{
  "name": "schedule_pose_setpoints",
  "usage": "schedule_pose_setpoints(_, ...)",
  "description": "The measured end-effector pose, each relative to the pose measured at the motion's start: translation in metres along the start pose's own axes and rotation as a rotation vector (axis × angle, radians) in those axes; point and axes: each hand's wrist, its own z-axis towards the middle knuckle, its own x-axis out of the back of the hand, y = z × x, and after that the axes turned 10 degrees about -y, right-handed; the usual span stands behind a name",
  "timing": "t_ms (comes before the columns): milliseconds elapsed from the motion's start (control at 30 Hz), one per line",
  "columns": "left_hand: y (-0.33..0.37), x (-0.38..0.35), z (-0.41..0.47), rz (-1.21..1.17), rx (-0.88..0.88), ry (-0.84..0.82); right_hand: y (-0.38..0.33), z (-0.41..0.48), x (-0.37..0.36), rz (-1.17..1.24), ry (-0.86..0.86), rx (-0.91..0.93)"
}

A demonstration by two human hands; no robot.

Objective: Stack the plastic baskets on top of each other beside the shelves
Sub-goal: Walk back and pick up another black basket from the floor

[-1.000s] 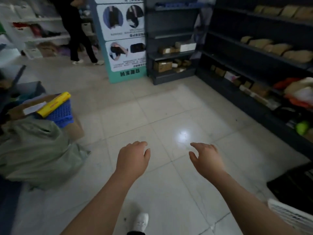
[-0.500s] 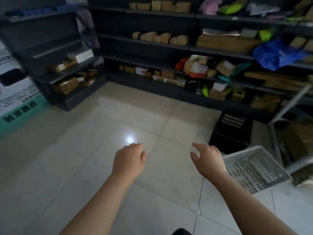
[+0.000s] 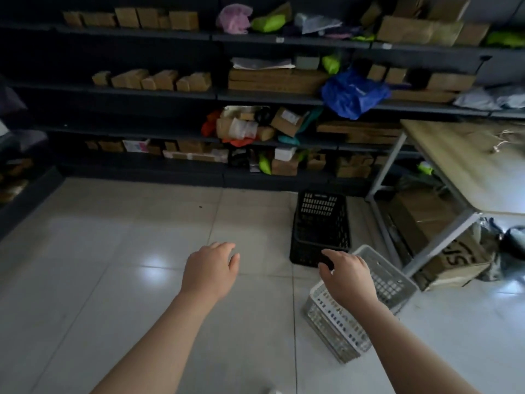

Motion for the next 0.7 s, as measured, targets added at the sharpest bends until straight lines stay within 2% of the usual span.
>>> schedule_pose_setpoints(467,0.029,-0.006,0.273,0.013,-0.14,-0.13,0.026,0.208,0.044,0.025,0.048,-0.18)
schedule_pose_setpoints(700,0.019,0.004,0.433,0.05,-0.3,-0.227,0.01,0.325,0.058,0.072,0.097,-0.35)
